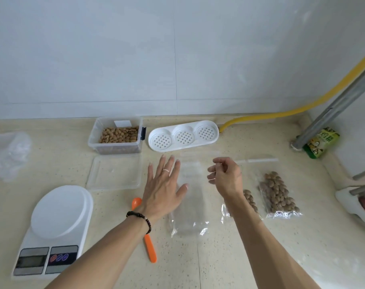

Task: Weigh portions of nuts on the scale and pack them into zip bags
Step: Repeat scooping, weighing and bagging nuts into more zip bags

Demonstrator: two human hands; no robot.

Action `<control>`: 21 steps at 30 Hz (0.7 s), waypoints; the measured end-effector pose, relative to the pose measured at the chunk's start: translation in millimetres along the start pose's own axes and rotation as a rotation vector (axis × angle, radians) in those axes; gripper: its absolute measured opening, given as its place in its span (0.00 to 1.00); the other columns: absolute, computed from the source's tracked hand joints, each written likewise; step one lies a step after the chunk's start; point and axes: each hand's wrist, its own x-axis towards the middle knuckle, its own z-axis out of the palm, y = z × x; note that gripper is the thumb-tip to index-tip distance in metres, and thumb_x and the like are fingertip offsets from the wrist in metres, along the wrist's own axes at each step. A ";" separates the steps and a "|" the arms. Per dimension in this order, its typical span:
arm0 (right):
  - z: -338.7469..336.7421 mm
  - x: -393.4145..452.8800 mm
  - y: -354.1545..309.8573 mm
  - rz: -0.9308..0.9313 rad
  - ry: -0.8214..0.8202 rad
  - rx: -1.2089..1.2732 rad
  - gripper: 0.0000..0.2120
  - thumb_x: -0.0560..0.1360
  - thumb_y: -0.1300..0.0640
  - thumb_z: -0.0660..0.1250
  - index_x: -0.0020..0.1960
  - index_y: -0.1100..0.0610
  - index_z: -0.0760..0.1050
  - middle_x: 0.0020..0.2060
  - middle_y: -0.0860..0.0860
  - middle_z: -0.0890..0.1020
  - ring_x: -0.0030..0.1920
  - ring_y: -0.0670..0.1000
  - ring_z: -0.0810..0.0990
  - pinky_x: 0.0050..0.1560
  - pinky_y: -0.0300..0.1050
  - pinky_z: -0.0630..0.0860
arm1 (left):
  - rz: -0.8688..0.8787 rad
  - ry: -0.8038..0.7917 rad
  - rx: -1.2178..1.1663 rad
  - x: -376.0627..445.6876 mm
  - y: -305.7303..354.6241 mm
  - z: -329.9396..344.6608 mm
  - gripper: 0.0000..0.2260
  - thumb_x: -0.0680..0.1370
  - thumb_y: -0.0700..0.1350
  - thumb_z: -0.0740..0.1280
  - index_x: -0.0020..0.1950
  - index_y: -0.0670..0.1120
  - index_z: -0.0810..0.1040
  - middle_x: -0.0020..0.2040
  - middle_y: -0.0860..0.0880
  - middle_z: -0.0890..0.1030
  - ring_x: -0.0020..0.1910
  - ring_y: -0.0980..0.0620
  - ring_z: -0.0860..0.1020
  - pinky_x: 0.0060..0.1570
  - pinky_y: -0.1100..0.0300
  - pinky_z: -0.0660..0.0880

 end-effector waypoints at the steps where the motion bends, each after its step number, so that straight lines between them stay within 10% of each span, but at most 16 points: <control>1: -0.8 -3.0 -8.1 0.027 0.011 0.099 0.11 0.81 0.66 0.54 0.51 0.59 0.74 0.39 0.55 0.81 0.31 0.49 0.79 0.34 0.43 0.80 | 0.002 0.019 -0.021 -2.6 -0.4 -5.2 0.35 0.78 0.64 0.47 0.80 0.46 0.48 0.80 0.46 0.49 0.79 0.47 0.42 0.76 0.44 0.40; 6: 6.9 -27.5 -50.3 0.070 0.031 0.445 0.09 0.81 0.68 0.55 0.51 0.60 0.73 0.39 0.57 0.80 0.32 0.50 0.81 0.38 0.41 0.80 | 0.088 0.129 -0.359 -12.3 -9.2 -42.4 0.30 0.80 0.60 0.56 0.78 0.48 0.54 0.74 0.46 0.68 0.74 0.49 0.62 0.74 0.51 0.56; 10: 31.9 -59.8 -75.9 0.064 0.023 0.588 0.08 0.80 0.71 0.56 0.54 0.64 0.71 0.39 0.58 0.79 0.31 0.50 0.81 0.44 0.45 0.82 | 0.101 0.091 -0.681 -24.4 -36.2 -75.9 0.23 0.80 0.48 0.63 0.74 0.51 0.62 0.52 0.49 0.82 0.51 0.53 0.80 0.55 0.54 0.75; 21: 157.5 -155.6 -90.9 -0.135 0.038 0.112 0.10 0.74 0.68 0.68 0.54 0.61 0.79 0.35 0.53 0.81 0.33 0.48 0.78 0.36 0.41 0.78 | 0.138 -0.144 -0.650 -90.2 -220.9 -143.9 0.15 0.78 0.42 0.67 0.63 0.55 0.73 0.40 0.52 0.82 0.34 0.56 0.81 0.34 0.66 0.73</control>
